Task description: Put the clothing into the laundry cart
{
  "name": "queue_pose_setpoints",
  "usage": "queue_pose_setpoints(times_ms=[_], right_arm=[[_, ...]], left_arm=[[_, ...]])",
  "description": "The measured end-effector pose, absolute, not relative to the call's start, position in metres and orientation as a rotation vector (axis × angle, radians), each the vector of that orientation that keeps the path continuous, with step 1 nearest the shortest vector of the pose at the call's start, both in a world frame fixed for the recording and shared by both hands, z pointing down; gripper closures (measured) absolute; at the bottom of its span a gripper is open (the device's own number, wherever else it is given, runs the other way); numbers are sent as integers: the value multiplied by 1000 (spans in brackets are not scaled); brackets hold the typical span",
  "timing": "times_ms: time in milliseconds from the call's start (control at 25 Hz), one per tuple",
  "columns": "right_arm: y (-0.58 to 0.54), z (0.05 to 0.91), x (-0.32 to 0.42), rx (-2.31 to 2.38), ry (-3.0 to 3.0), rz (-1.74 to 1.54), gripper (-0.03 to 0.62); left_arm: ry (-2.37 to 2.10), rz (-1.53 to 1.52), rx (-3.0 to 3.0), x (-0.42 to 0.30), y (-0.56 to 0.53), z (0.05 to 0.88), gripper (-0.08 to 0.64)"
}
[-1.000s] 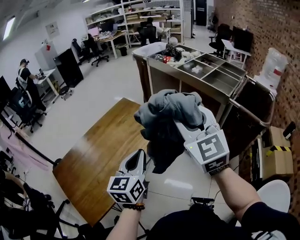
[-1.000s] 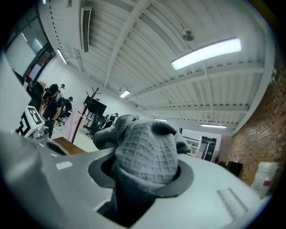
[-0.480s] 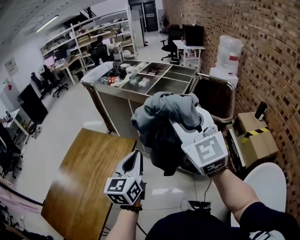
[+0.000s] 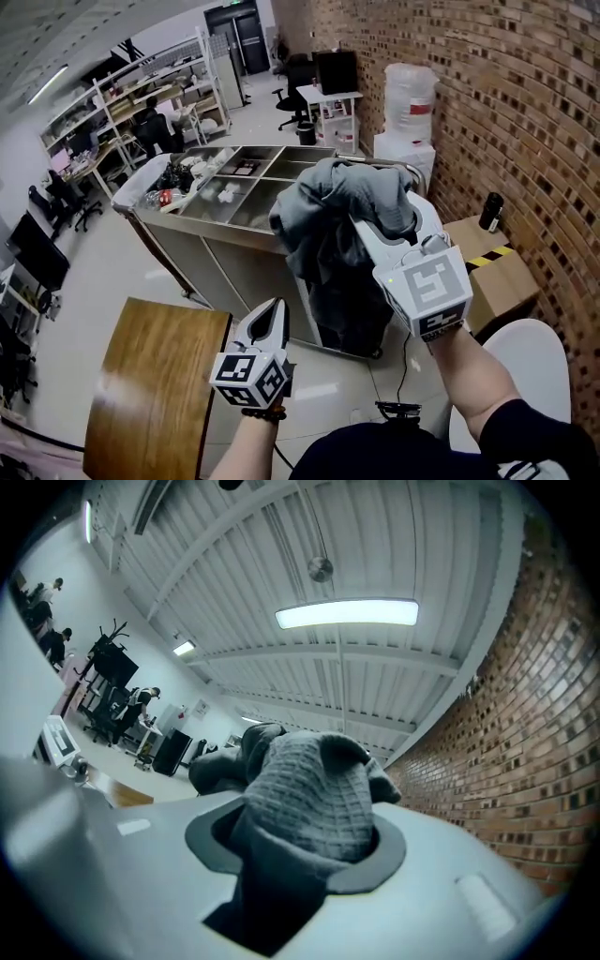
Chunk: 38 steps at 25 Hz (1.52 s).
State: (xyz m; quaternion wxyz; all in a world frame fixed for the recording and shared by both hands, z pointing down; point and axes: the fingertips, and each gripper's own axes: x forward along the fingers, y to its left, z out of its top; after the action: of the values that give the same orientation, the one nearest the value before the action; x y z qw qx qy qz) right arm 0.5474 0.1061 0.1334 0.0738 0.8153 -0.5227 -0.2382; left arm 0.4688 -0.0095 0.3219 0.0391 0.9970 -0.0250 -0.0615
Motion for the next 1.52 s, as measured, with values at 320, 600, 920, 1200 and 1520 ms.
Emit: queue_pose_setpoints(times_ms=[320,600,920,1200,1520], right_arm=[[117,152,621,2483,-1529,-681,407],[102,189,686,2503,-1497,-549,403],[79,238,738,2497,-1452,-377,392],[58,293,767,2421,-1400,-166,324],[62,333,776,2369,-1411,17,267]], left_arm=[[-50,-183,3068,535,3,331,558],[-58,-145,3072,576,-2,340,558],[-61,-101,3074,604,-13,352,558],[-47,-75,3071,615,-20,359,558],[-3,-63,3058,622,-15,364,558]])
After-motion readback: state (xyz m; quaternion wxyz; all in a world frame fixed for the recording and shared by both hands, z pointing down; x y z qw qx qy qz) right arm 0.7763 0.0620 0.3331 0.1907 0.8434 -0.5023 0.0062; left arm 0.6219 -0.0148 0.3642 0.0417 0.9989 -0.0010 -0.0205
